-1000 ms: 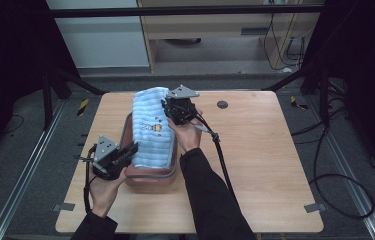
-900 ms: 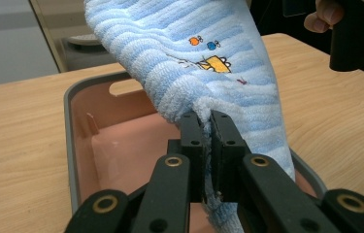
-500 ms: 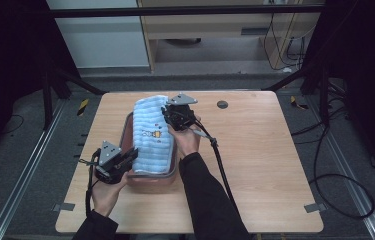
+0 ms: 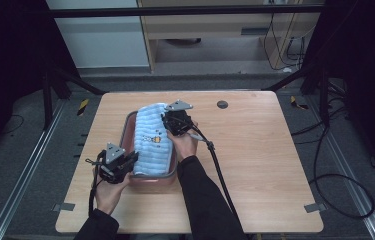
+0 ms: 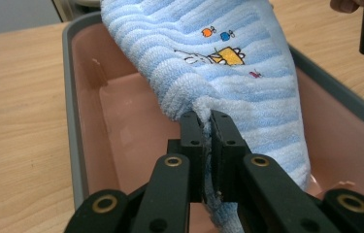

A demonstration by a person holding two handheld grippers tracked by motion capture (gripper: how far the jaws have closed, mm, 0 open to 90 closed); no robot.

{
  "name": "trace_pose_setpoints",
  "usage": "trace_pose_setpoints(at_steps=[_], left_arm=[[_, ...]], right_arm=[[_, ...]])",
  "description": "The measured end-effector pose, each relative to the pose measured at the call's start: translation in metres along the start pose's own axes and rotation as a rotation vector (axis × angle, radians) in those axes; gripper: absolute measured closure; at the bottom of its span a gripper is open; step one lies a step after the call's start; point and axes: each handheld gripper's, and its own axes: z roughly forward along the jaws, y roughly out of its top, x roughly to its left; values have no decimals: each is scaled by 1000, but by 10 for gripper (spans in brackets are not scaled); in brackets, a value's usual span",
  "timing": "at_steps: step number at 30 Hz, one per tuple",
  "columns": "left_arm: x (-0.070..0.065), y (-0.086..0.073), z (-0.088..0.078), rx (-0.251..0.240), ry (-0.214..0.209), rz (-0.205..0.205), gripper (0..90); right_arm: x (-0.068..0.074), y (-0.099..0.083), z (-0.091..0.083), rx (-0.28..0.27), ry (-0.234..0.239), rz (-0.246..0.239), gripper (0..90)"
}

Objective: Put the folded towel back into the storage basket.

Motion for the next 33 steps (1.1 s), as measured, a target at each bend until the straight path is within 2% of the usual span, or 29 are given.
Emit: trace_pose_setpoints(at_steps=[12, 21, 26, 29, 33], left_arm=[[0, -5, 8, 32, 6, -5, 846], [1, -7, 11, 61, 16, -5, 841], [1, -8, 11, 73, 22, -14, 834], [1, -8, 11, 72, 29, -18, 779], [4, -6, 8, 50, 45, -24, 718]], right_arm=[[0, -10, 10, 35, -2, -5, 813], [-1, -16, 16, 87, 5, -1, 800], [1, -19, 22, 134, 15, -11, 766], [0, -20, 23, 136, 14, -22, 706], [-2, -16, 17, 104, 15, -28, 663]])
